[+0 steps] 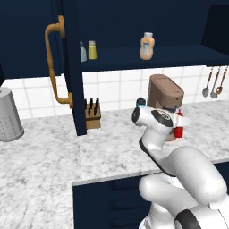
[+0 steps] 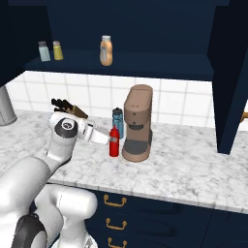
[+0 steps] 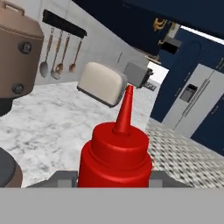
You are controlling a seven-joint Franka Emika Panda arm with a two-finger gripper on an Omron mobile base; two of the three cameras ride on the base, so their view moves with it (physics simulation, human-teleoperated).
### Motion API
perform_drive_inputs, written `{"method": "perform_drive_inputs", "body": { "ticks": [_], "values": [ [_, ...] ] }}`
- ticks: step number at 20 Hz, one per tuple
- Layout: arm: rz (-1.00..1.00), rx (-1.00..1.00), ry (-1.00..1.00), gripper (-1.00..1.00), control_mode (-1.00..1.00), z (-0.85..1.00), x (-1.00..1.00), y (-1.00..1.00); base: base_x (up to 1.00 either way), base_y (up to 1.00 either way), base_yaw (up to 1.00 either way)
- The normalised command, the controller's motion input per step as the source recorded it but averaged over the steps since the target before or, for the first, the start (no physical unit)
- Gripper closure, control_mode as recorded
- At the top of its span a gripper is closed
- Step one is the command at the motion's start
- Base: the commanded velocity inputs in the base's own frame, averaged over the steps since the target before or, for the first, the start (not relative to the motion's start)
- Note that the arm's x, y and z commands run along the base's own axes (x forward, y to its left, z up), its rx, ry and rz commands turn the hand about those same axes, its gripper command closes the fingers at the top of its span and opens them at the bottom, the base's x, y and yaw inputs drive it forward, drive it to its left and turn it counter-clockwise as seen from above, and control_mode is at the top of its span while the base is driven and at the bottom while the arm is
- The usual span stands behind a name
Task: Put the shaker and condiment bottle from the counter next to their counterparts in the cabinet.
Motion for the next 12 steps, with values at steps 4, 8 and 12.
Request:
{"method": "perform_drive_inputs", "body": {
  "ticks": [4, 8, 12],
  "values": [
    [0.11, 0.09, 0.0, 1.0, -1.0, 0.68, -0.32, 0.0, 0.0, 0.0, 0.0],
    [0.11, 0.03, -0.03, 1.0, -1.0, 0.6, -0.78, 0.05, 0.0, 0.0, 0.0],
    [0.15, 0.0, -0.06, 1.0, -1.0, 0.81, -0.6, 0.14, 0.0, 0.0, 0.0]
  ]
}}
